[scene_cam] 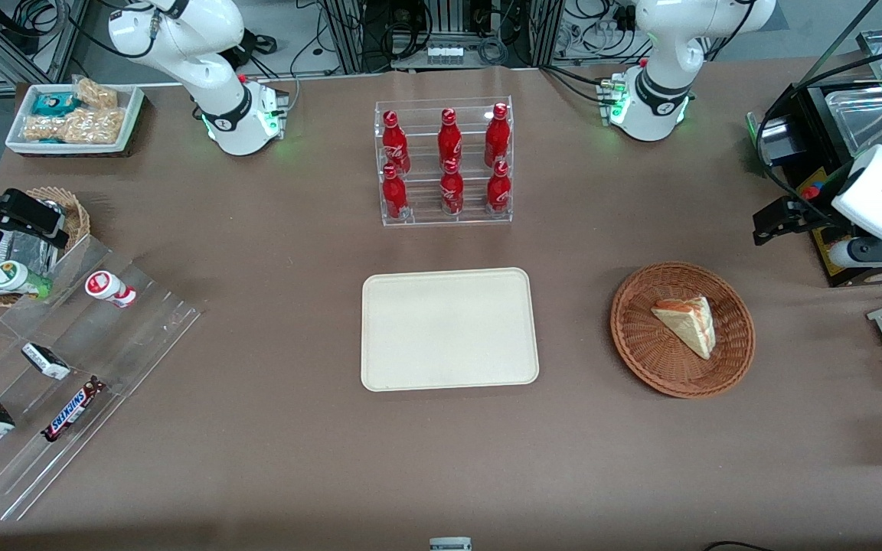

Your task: Place sandwich from basket to tray

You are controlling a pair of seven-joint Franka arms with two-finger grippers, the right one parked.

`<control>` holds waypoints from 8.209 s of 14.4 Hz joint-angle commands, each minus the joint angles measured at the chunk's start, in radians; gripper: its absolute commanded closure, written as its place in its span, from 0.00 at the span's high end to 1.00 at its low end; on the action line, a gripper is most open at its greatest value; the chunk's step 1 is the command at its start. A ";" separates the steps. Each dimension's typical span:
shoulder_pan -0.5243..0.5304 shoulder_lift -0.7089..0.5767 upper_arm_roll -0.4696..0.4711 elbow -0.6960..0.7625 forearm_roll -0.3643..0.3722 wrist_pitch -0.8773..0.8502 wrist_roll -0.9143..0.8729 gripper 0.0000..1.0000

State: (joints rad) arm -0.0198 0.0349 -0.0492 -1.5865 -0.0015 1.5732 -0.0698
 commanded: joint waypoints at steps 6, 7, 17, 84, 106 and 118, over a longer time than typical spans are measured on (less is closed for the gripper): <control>-0.005 0.002 0.003 0.008 0.000 -0.002 -0.001 1.00; -0.005 0.002 0.003 0.008 0.000 -0.002 -0.001 1.00; -0.009 0.042 0.000 -0.131 0.000 0.100 0.010 1.00; -0.390 0.294 -0.004 0.012 0.017 0.321 -0.504 1.00; -0.103 -0.062 0.104 -0.027 0.012 0.004 0.162 1.00; -0.103 -0.064 0.103 -0.035 -0.006 0.007 0.151 1.00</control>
State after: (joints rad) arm -0.1243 -0.0221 0.0556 -1.6181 0.0016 1.5872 0.0761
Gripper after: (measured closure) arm 0.000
